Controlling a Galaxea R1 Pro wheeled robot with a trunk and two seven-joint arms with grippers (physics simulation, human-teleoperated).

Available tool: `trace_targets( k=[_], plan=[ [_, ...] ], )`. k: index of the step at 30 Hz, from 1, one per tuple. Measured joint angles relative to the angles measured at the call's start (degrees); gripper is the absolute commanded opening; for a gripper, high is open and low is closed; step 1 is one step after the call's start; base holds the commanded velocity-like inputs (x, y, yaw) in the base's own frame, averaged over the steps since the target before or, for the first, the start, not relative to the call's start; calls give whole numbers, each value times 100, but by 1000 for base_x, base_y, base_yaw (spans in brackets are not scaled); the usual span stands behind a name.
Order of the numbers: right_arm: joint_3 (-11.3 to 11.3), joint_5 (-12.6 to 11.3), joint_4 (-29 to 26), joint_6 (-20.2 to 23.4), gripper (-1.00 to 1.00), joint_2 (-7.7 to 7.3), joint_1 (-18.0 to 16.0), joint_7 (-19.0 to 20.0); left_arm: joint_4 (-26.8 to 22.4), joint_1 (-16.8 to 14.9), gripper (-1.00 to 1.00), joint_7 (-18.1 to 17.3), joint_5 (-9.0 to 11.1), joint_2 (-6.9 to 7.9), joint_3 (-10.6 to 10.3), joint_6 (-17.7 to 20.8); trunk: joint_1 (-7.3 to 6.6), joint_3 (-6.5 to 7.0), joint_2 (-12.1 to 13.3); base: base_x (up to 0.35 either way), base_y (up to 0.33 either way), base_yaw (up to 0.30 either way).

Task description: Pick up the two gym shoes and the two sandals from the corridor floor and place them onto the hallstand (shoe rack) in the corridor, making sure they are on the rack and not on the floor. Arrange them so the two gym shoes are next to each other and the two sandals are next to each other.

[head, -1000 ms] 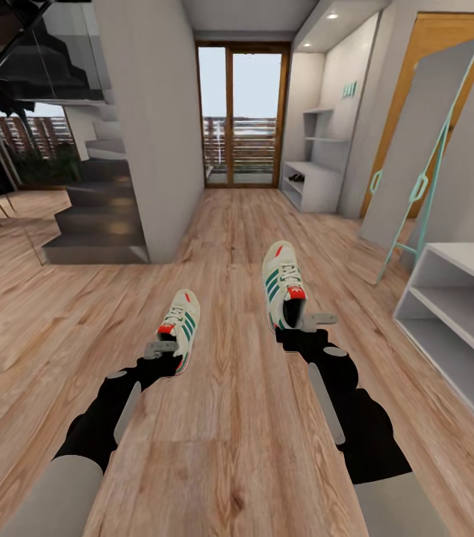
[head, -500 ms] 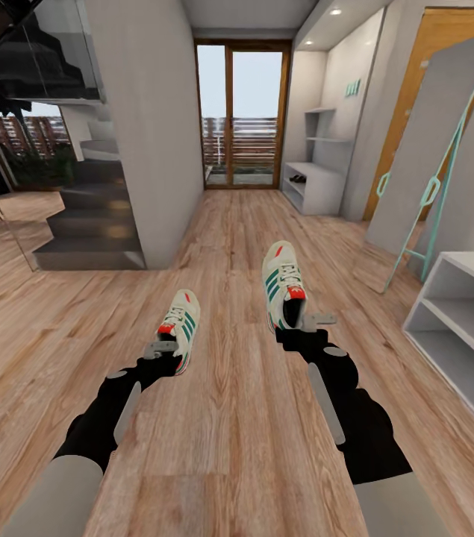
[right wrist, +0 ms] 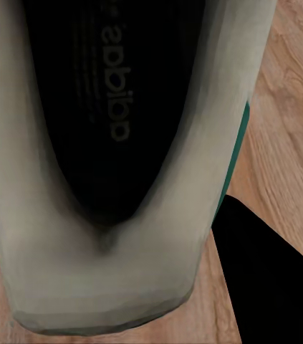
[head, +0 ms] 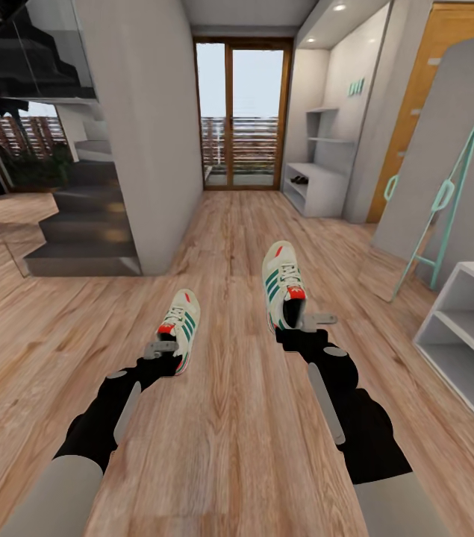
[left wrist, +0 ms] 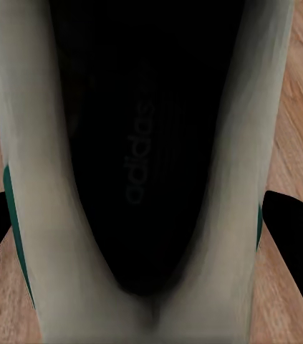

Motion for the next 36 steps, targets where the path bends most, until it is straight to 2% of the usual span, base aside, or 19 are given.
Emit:
trace_targets(
  k=[36],
  plan=[
    [0,0,0,1,-100,0,0,0,0,0,-100,0,0,0,0,0,0,0,0,273,0,0]
  ],
)
